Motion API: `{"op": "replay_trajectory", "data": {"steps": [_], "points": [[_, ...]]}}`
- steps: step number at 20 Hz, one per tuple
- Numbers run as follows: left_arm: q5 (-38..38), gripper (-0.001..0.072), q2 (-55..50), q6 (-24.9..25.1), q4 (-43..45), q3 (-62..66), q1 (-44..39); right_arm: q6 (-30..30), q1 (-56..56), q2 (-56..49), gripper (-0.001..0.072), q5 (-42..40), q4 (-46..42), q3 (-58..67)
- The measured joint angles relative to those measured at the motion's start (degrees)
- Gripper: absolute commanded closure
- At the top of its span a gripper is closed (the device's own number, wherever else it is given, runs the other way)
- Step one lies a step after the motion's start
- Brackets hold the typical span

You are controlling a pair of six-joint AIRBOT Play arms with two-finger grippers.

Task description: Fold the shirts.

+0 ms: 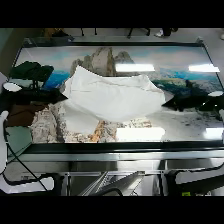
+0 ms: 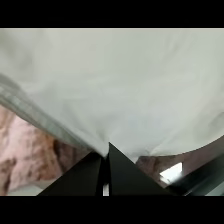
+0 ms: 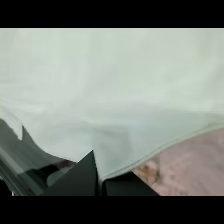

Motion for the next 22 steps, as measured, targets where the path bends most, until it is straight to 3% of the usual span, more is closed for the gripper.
{"op": "replay_trajectory", "data": {"steps": [6,13,18,22], "points": [[-2.16,0.0690,15.91,-0.83,-2.67,16.35,2.89,-1.40,0.26,15.02,0.0694,-0.24,10.47,17.92],[4.76,0.0690,33.44,0.11,-5.99,35.39,10.43,-5.55,0.28,31.47,0.0694,-16.85,9.38,31.63],[-0.15,0.0690,31.76,0.28,-7.23,37.03,15.06,-6.29,0.31,31.28,0.0695,-19.80,5.62,33.16],[-2.93,0.0689,22.91,1.11,-6.01,28.68,8.04,-4.92,1.44,21.00,0.0696,-14.93,4.72,32.35]]}}
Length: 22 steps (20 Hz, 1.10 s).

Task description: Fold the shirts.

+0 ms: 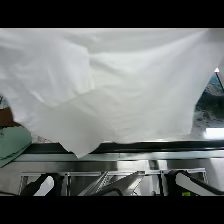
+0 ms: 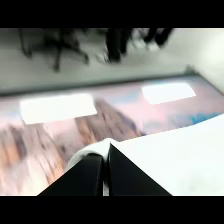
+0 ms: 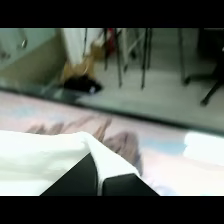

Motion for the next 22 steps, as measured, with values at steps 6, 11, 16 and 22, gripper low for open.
{"op": "replay_trajectory", "data": {"steps": [6,11,16,22], "points": [[7.72,0.0690,-19.61,0.61,8.02,-9.99,-12.98,0.85,2.12,-20.44,0.0696,3.48,-1.22,-5.68],[13.66,0.0690,-34.82,-1.18,10.88,-6.64,-15.78,1.95,2.43,-34.77,0.0696,0.22,-0.13,-6.49],[11.47,0.0690,-43.01,-5.18,13.22,5.57,-15.98,2.29,1.77,-39.93,0.0696,-1.40,0.92,-4.22],[2.62,0.0690,-44.72,-11.39,24.87,10.84,-16.33,2.99,0.61,-38.86,0.0696,4.85,-8.35,-3.76]]}}
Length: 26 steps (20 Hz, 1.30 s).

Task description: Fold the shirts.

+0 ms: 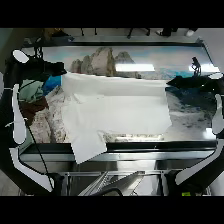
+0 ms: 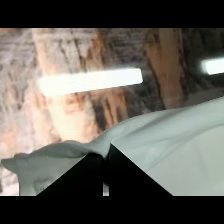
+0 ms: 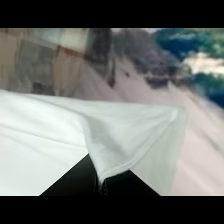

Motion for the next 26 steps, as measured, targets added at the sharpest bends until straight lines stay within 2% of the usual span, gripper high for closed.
{"op": "replay_trajectory", "data": {"steps": [5,13,14,15,16,19,21,23,26], "points": [[-1.36,0.0690,-0.09,-1.70,3.87,-6.95,0.00,0.44,0.90,0.22,0.0696,1.18,-4.42,-4.94],[3.54,0.0687,-0.09,-2.05,4.96,-16.61,0.02,0.68,1.57,-0.68,0.0694,-0.37,-5.70,-9.05],[3.78,0.0663,-0.09,-2.05,5.03,-16.94,0.02,0.70,1.64,-0.72,0.0636,-0.42,-5.77,-9.16],[3.82,0.0322,-0.09,-2.05,5.03,-17.09,0.02,0.87,1.66,-0.74,0.0499,-0.33,-5.77,-9.22],[3.58,0.0028,-0.09,-2.05,5.01,-17.09,0.02,0.87,1.66,-0.68,0.0471,0.22,-5.81,-9.22],[0.20,0.0035,-0.11,-2.67,4.79,-15.17,0.22,1.11,1.18,0.98,0.0434,2.84,-5.99,-9.20],[-3.98,0.0035,-0.09,-3.78,4.61,-12.22,0.98,1.90,0.09,3.45,0.0432,4.50,-7.43,-9.18],[-8.50,0.0036,0.72,-5.22,4.63,-10.43,2.32,2.84,-1.70,6.49,0.0400,6.25,-9.88,-9.42],[-13.25,0.0036,5.40,-6.54,4.83,-15.39,4.87,4.15,-5.81,11.47,0.0340,8.24,-12.66,-12.94]]}}
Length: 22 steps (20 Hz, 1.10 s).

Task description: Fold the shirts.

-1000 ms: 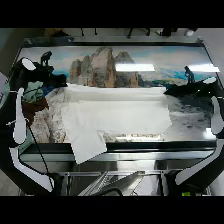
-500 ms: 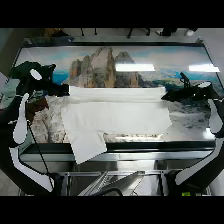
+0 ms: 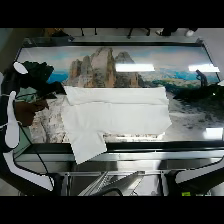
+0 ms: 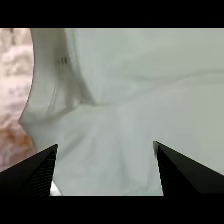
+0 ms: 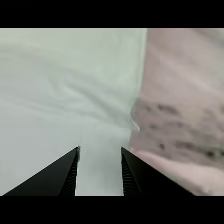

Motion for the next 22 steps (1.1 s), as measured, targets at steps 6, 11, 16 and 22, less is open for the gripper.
{"op": "replay_trajectory", "data": {"steps": [6,11,16,22], "points": [[0.81,0.0035,15.82,-0.87,0.24,-30.25,4.92,2.27,-9.31,7.82,0.0128,1.22,-1.79,-16.13],[8.07,0.0036,25.68,-1.07,-0.26,-51.36,4.72,3.41,-11.63,9.49,0.0129,1.14,-1.86,-25.14],[16.55,0.0037,29.86,-0.24,-8.48,-61.77,-1.29,3.54,-10.38,9.81,0.0132,0.76,-1.14,-30.47],[24.55,0.0688,30.49,1.88,-13.35,-61.24,-7.21,2.75,-5.49,9.92,0.0134,-0.31,-0.57,-33.38]]}}
